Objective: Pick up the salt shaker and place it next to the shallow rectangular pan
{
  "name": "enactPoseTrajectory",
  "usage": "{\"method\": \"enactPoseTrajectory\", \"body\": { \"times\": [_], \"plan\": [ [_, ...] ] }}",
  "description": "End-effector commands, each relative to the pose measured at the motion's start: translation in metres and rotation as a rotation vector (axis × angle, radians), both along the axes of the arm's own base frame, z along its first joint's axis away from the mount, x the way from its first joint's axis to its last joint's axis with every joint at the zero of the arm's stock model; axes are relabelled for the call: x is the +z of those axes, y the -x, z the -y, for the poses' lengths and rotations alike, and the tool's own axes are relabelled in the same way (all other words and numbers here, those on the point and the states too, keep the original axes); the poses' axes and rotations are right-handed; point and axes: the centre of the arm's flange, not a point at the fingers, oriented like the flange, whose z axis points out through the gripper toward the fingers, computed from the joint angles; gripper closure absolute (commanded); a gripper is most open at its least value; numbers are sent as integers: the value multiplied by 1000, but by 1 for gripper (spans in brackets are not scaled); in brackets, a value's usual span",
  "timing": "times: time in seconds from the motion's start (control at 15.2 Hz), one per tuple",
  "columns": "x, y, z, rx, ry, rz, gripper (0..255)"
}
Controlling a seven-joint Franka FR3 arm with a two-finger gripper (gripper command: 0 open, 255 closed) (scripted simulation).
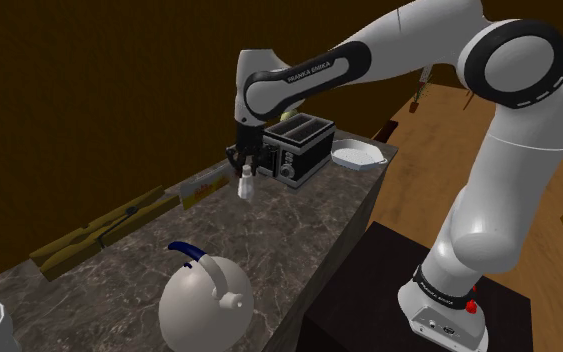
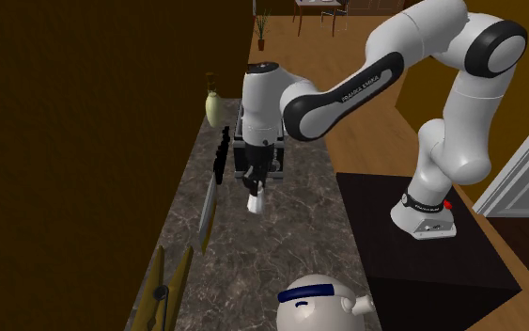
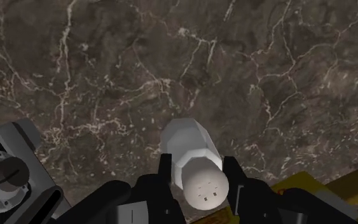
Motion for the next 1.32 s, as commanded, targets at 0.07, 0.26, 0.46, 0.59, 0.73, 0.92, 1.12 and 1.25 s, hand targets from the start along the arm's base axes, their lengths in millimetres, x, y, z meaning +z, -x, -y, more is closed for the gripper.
{"method": "enactPoseTrajectory", "body": {
  "times": [0.07, 0.26, 0.46, 0.59, 0.73, 0.92, 1.12, 1.25],
  "plan": [
    [16, 0, 1, 0, 0, 0, 255],
    [32, 0, 1, 0, 0, 0, 255],
    [48, 0, 1, 0, 0, 0, 255],
    [58, 0, 1, 0, 0, 0, 255],
    [69, 0, 1, 0, 0, 0, 255],
    [85, 0, 1, 0, 0, 0, 255],
    [101, 0, 1, 0, 0, 0, 255],
    [111, 0, 1, 0, 0, 0, 255]
  ]
}}
